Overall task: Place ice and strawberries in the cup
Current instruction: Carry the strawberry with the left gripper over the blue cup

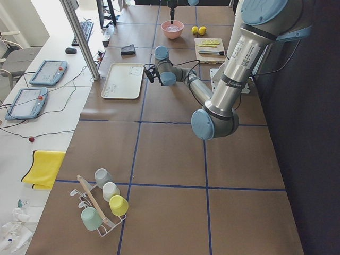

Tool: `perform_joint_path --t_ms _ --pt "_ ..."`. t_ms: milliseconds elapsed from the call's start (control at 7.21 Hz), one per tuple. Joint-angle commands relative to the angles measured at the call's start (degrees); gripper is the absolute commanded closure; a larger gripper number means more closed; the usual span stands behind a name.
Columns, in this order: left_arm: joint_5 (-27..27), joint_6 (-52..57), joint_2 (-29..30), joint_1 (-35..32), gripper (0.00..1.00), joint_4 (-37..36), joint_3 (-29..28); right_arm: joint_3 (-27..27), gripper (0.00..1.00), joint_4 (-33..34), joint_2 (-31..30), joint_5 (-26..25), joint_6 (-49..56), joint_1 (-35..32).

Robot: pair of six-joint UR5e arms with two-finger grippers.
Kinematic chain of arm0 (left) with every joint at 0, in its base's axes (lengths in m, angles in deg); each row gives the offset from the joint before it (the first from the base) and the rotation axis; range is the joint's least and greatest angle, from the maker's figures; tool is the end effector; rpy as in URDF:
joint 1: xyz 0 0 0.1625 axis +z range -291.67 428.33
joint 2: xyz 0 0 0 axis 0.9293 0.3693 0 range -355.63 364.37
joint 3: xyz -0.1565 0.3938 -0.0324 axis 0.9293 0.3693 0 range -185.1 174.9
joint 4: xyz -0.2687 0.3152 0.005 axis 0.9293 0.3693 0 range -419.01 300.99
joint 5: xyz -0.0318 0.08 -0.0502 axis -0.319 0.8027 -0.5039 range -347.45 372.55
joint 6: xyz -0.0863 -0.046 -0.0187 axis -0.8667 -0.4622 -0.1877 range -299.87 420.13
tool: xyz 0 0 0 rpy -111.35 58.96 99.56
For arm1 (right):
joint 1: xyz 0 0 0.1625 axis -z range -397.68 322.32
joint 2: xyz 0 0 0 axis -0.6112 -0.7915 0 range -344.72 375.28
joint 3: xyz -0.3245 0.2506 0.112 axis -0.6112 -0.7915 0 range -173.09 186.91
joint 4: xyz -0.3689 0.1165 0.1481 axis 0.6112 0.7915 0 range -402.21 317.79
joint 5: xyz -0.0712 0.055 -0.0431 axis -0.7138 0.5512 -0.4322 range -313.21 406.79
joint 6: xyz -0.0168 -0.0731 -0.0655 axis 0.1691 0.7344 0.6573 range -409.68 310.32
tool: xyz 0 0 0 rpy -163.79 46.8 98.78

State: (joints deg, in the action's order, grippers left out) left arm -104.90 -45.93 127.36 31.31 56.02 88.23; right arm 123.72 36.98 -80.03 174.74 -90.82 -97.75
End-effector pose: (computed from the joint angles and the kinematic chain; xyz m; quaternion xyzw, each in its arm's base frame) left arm 0.4845 -0.4748 0.2416 -0.1106 0.5245 -0.2650 0.8015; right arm -0.1630 -0.4276 0.4550 0.0327 -0.4071 -0.0013 0.9128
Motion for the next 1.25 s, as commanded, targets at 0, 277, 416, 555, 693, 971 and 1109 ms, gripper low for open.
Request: perform_joint_path --t_ms 0,277,416,555,693,971,1109 --pt "3.01 -3.27 5.41 2.21 1.00 -0.07 -2.63 0.08 0.01 0.00 -0.15 0.02 0.09 -0.13" --pt "6.24 -3.18 5.86 4.65 1.00 0.01 -2.81 0.08 0.01 0.00 -0.15 0.63 0.09 -0.13" --pt "6.61 -3.27 6.56 5.11 1.00 0.02 -2.81 0.08 0.01 0.00 -0.15 0.90 0.09 -0.30" --pt "6.62 -3.27 6.65 5.11 0.97 0.02 -2.55 -0.09 0.01 0.00 -0.15 0.90 0.09 -0.30" --pt "6.62 -3.27 6.65 5.20 0.87 0.02 -2.37 -0.18 0.01 0.00 -0.06 0.90 0.09 -0.30" --pt "6.70 -3.18 6.65 5.46 0.33 0.02 -2.37 -0.27 0.01 0.00 -0.06 0.90 0.09 -0.30" --pt "6.70 -3.18 6.65 5.46 0.16 0.02 -2.20 -0.27 0.01 0.00 -0.06 0.90 0.09 -0.30"
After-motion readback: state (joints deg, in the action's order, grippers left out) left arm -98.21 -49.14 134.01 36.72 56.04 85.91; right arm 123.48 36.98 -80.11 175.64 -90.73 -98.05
